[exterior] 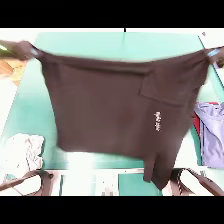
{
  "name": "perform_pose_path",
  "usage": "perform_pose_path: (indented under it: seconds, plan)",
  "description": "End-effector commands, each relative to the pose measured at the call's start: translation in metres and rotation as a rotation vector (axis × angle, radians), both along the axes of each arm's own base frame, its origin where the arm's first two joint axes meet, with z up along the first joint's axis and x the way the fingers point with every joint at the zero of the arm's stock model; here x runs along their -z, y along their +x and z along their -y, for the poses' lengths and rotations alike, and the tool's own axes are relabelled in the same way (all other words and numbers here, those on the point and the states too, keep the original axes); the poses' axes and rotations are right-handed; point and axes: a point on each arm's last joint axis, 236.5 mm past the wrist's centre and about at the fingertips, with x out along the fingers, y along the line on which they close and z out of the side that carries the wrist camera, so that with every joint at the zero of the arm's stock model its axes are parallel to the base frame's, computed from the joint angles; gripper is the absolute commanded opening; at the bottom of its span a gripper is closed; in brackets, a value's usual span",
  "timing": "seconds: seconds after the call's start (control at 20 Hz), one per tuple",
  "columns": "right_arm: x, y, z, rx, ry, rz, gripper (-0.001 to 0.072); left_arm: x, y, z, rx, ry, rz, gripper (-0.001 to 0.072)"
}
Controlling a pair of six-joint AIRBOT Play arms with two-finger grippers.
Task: Fold the shirts.
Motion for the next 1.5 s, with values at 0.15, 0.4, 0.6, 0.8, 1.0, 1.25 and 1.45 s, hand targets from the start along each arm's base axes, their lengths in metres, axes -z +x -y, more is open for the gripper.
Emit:
perform_pose_path:
  seconds: [0.15,0.4,0.6,0.8,1.0,1.25,1.45]
  plan:
    - [0.203,0.097,-0.011,-0.055,0.026,-0.313,0.0015,0.172,0.088,0.015,-0.099,-0.025,-0.130,0.0026]
    - [0.212,0.141,-0.014,-0.113,0.050,-0.310,0.0014,0.180,0.108,0.001,-0.156,-0.013,-0.093,0.0026]
    - [0.225,0.099,0.012,-0.179,-0.057,-0.451,0.0012,0.201,0.074,-0.003,-0.074,0.019,-0.235,0.0026]
    - [0.248,0.041,0.037,-0.236,-0.221,-0.645,0.0012,0.232,0.029,-0.015,-0.021,0.113,-0.424,0.0026]
    - [0.275,0.017,0.029,-0.246,-0.216,-0.709,0.0013,0.260,0.017,-0.016,-0.055,0.106,-0.459,0.0026]
    - [0.290,0.013,0.017,-0.250,-0.225,-0.720,0.0013,0.265,0.019,-0.015,-0.076,0.090,-0.454,0.0027]
    - [0.273,0.013,0.012,-0.277,-0.199,-0.732,0.0255,0.256,0.010,-0.002,-0.035,0.043,-0.495,0.0374]
